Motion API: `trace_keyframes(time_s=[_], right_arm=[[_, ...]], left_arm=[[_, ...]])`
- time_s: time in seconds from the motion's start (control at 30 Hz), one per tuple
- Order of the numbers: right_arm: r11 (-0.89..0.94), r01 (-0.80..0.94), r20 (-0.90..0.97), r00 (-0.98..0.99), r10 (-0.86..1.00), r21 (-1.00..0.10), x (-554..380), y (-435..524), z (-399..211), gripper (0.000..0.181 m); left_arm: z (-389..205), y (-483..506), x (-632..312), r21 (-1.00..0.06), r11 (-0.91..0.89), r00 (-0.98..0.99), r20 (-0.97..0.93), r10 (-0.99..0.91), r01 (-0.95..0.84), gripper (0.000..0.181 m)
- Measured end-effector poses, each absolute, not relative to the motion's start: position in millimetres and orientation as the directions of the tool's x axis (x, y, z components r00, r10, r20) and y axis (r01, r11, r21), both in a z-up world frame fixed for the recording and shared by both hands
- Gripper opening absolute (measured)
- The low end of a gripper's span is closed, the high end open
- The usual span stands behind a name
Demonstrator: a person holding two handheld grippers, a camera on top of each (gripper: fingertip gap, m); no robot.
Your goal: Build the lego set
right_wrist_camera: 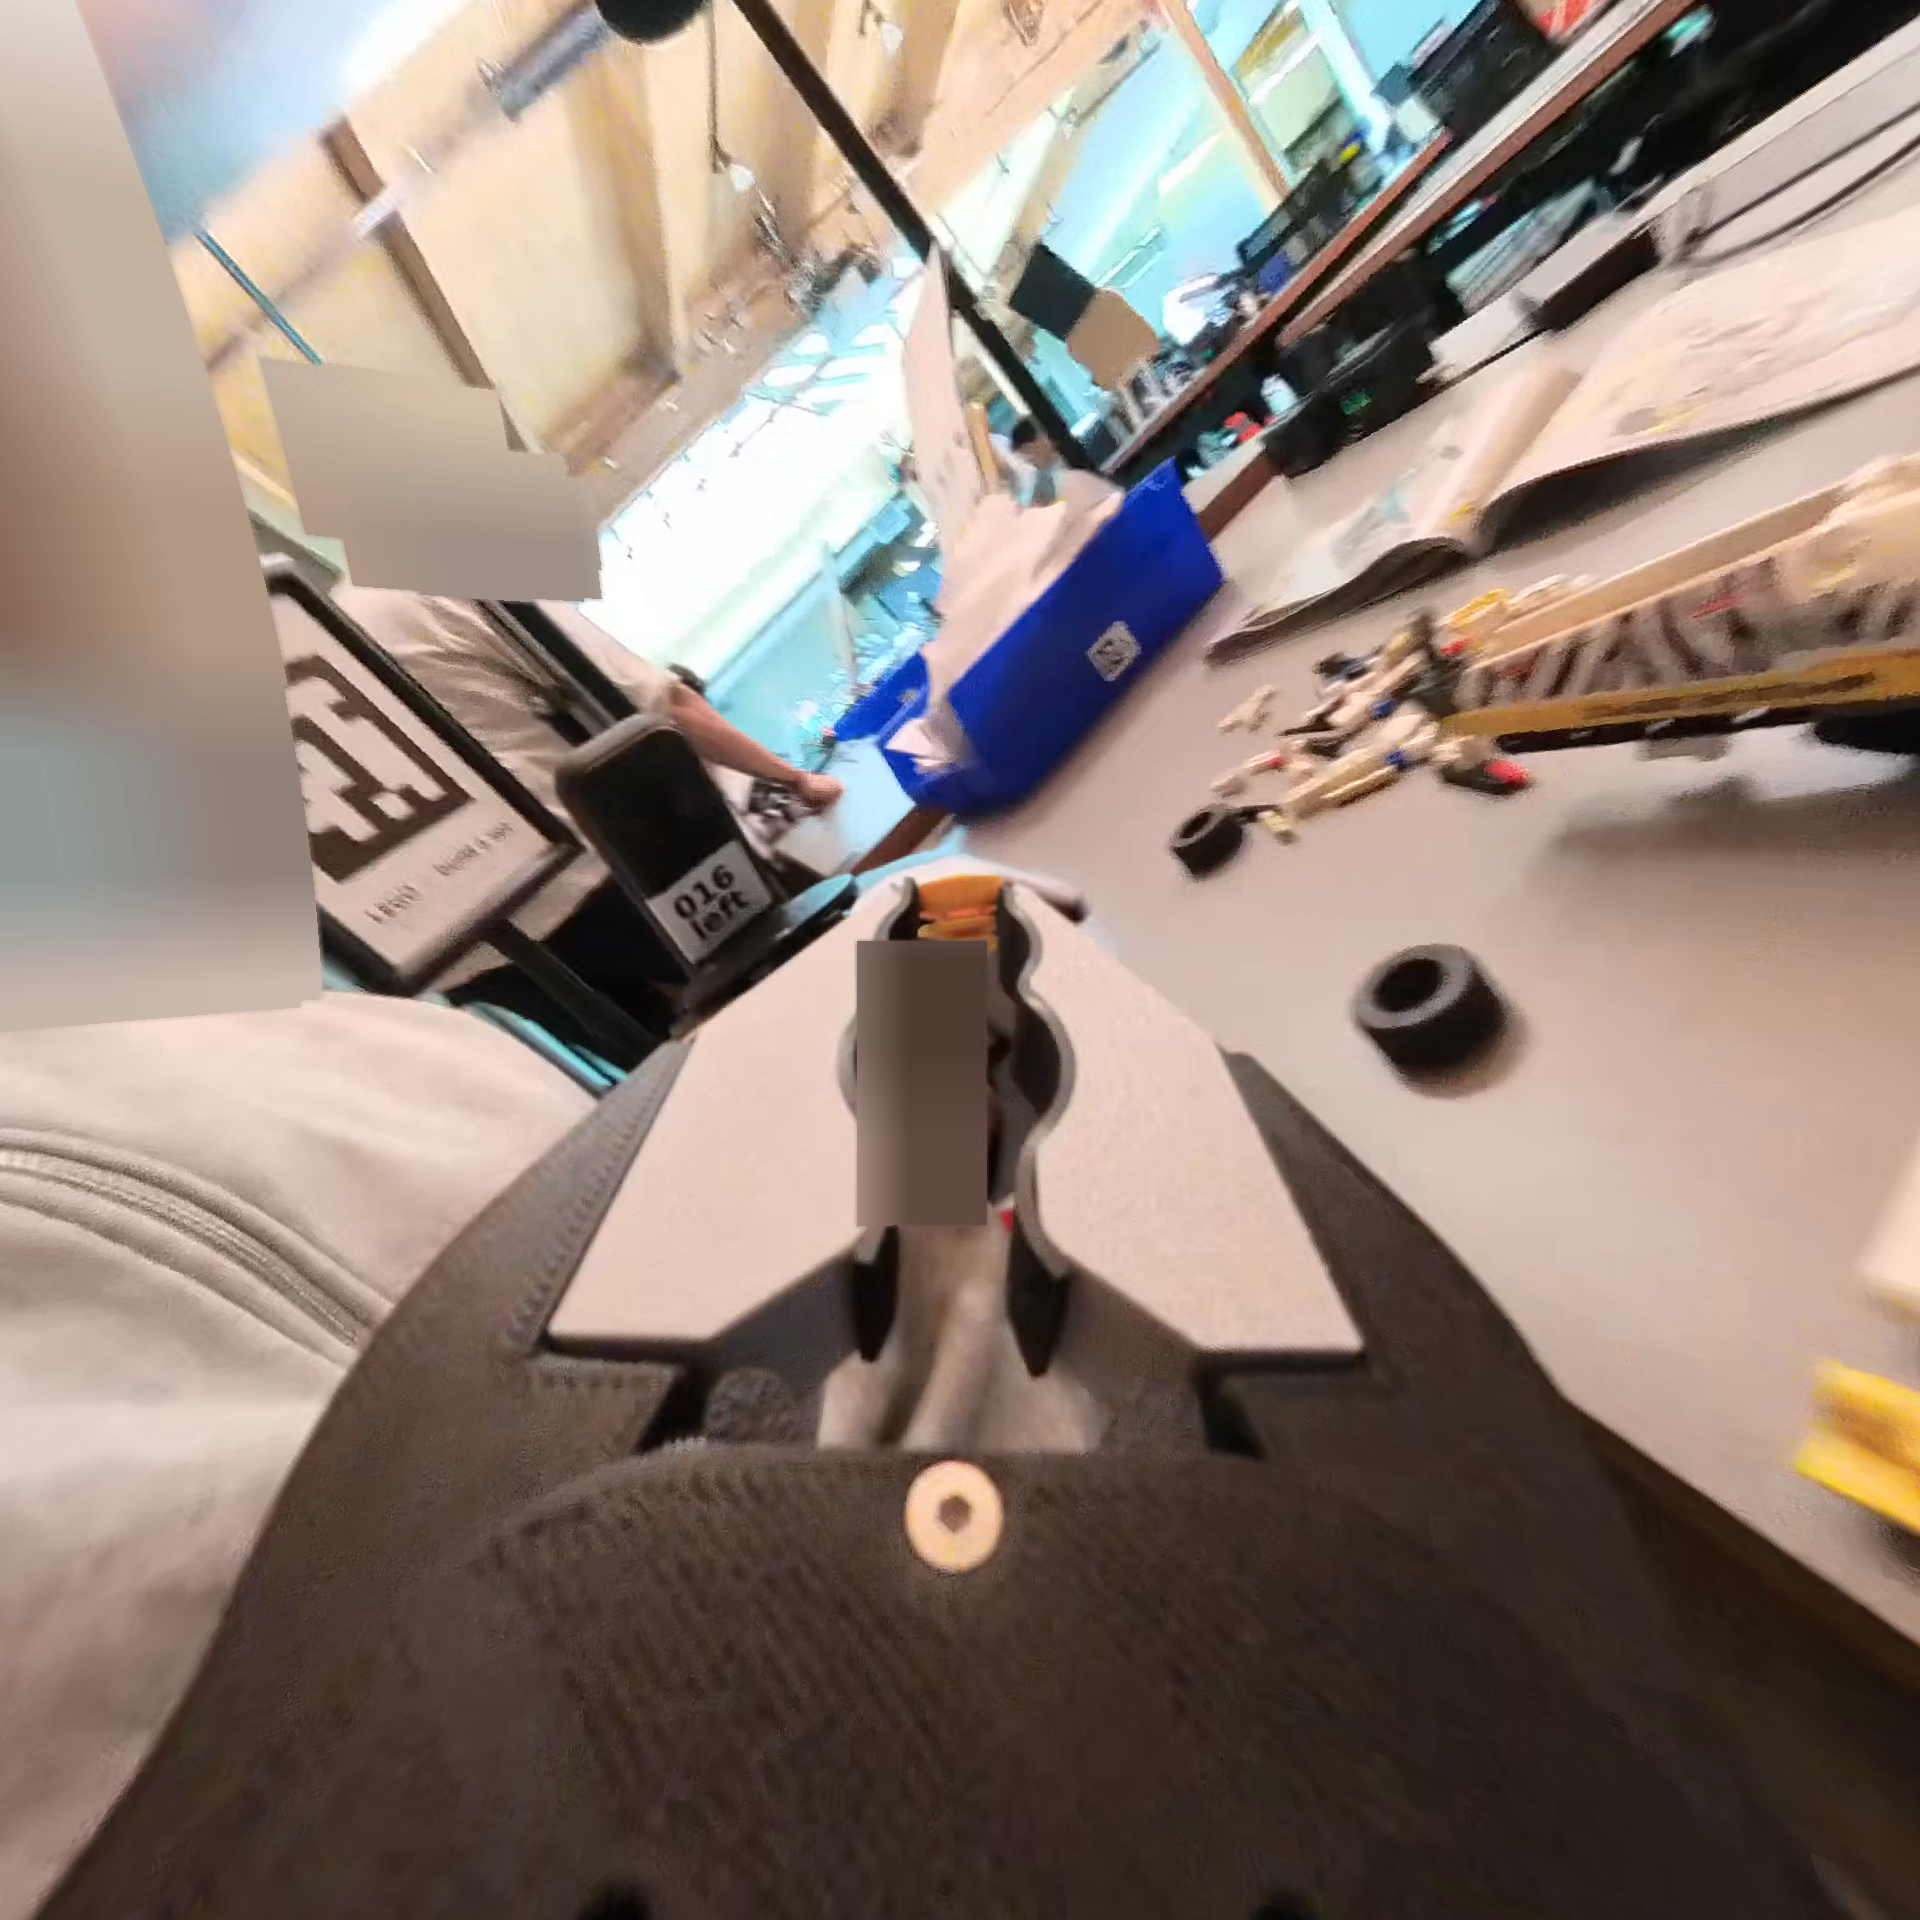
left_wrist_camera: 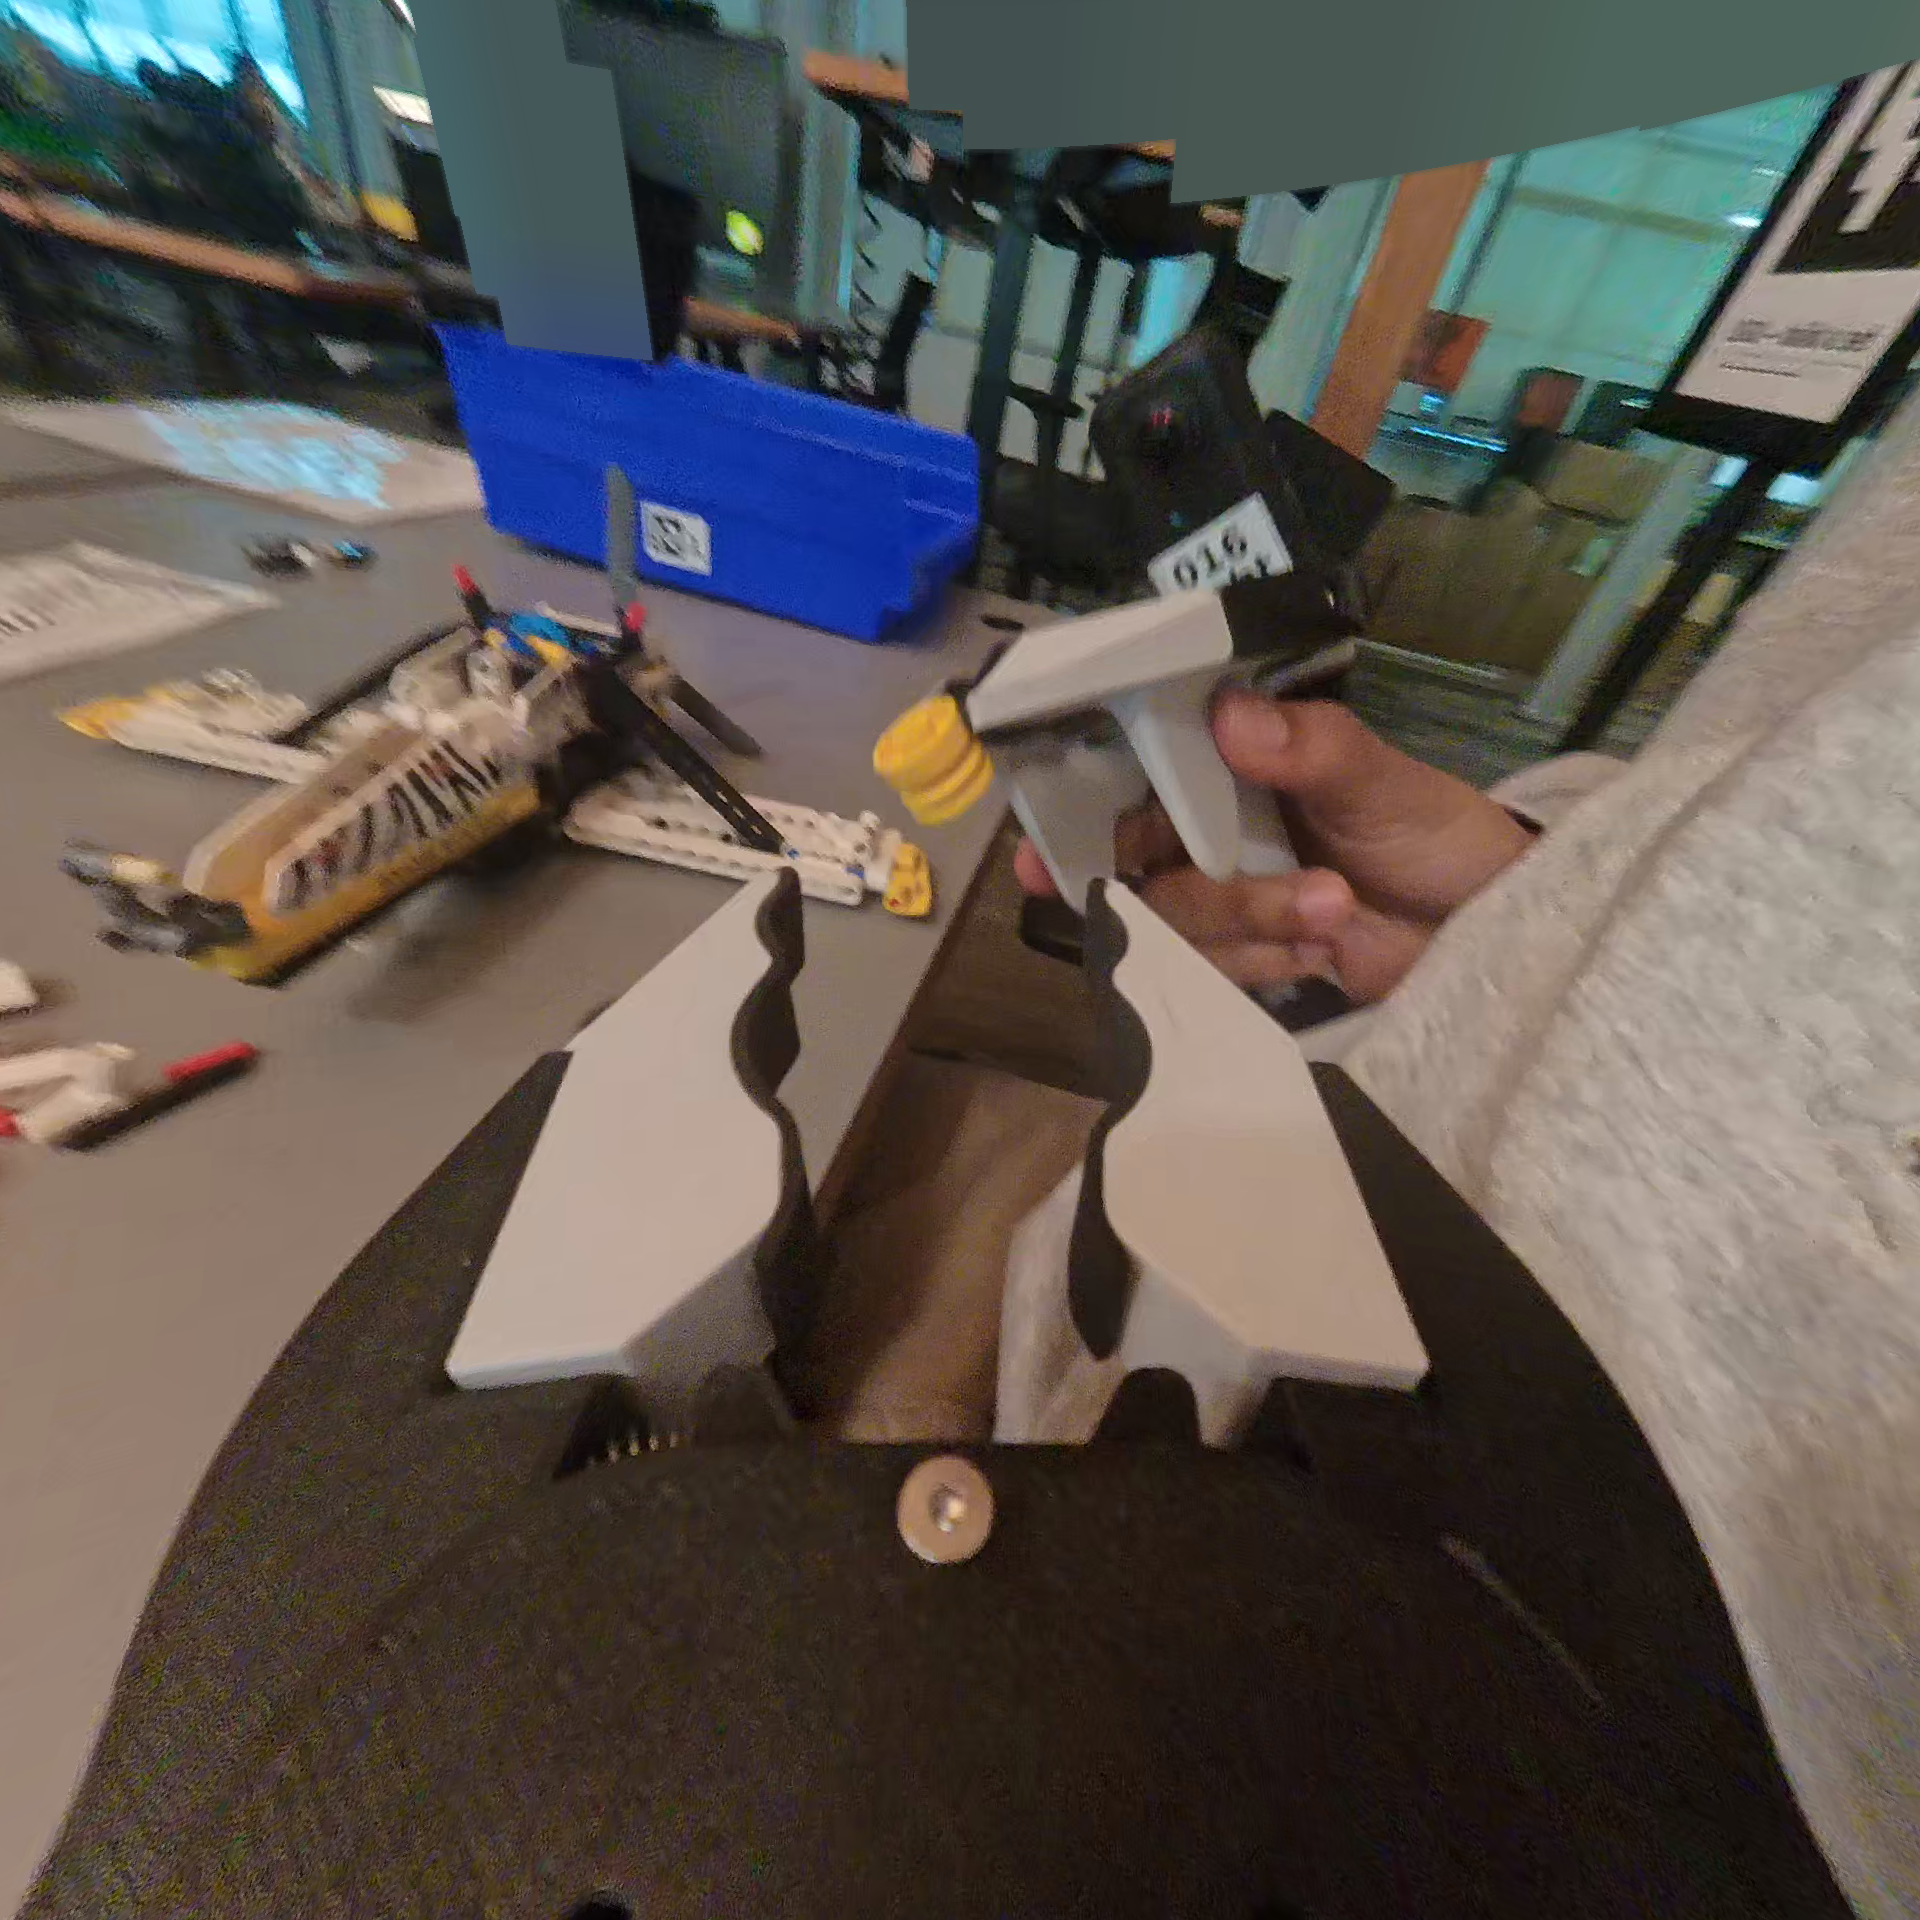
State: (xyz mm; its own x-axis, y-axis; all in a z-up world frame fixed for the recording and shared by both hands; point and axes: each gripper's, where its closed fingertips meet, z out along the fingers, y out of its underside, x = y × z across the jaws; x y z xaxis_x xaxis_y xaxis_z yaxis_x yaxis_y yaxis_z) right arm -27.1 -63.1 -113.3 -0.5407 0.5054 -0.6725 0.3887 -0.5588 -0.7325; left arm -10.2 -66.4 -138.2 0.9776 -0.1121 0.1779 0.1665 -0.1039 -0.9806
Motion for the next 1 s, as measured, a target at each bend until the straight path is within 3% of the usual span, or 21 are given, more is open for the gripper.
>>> trace_keyframes(time_s=[0.07, 0.23, 0.37, 0.43, 0.5, 0.53, 0.73, 0.9, 1.0], right_arm=[[-0.573, 0.445, -0.714, -0.555, 0.426, -0.688, -27, -85, -117, 0.011], [-0.662, 0.511, -0.81, -0.522, 0.268, -0.548, -26, -83, -122, 0.008], [-0.684, 0.536, -0.839, -0.499, 0.216, -0.495, -26, -77, -129, 0.0], [-0.663, 0.55, -0.84, -0.488, 0.239, -0.508, -28, -80, -135, 0.0], [-0.635, 0.56, -0.836, -0.463, 0.294, -0.533, -32, -79, -144, 0.0], [-0.61, 0.566, -0.828, -0.448, 0.338, -0.555, -34, -76, -149, 0.0], [-0.425, 0.511, -0.655, -0.455, 0.604, -0.747, -35, -53, -151, 0.0], [-0.324, 0.487, -0.563, -0.5, 0.658, -0.811, -36, -64, -149, 0.0], [-0.312, 0.494, -0.561, -0.512, 0.65, -0.812, -36, -70, -152, 0.001]], left_arm=[[-135, -65, -18, -0.988, -0.088, 0.99, 0.133, -0.041, 0.129, 0.056], [-130, -76, -28, -0.992, -0.047, 0.993, 0.119, -0.004, 0.119, 0.031], [-131, -77, -24, -0.981, -0.043, 0.977, 0.193, -0.093, 0.19, 0.024], [-143, -71, -22, -0.972, -0.1, 0.969, 0.222, -0.105, 0.212, 0.019], [-154, -69, -36, -0.97, -0.139, 0.979, 0.203, -0.005, 0.2, 0.0], [-156, -71, -46, -0.971, -0.139, 0.981, 0.189, 0.05, 0.194, 0.0], [-173, -85, -73, -0.918, -0.201, 0.939, 0.322, 0.121, 0.341, 0.03], [-199, -101, -99, -0.862, -0.326, 0.912, 0.306, 0.273, 0.387, 0.033], [-192, -112, -107, -0.881, -0.303, 0.91, 0.267, 0.317, 0.364, 0.033]])
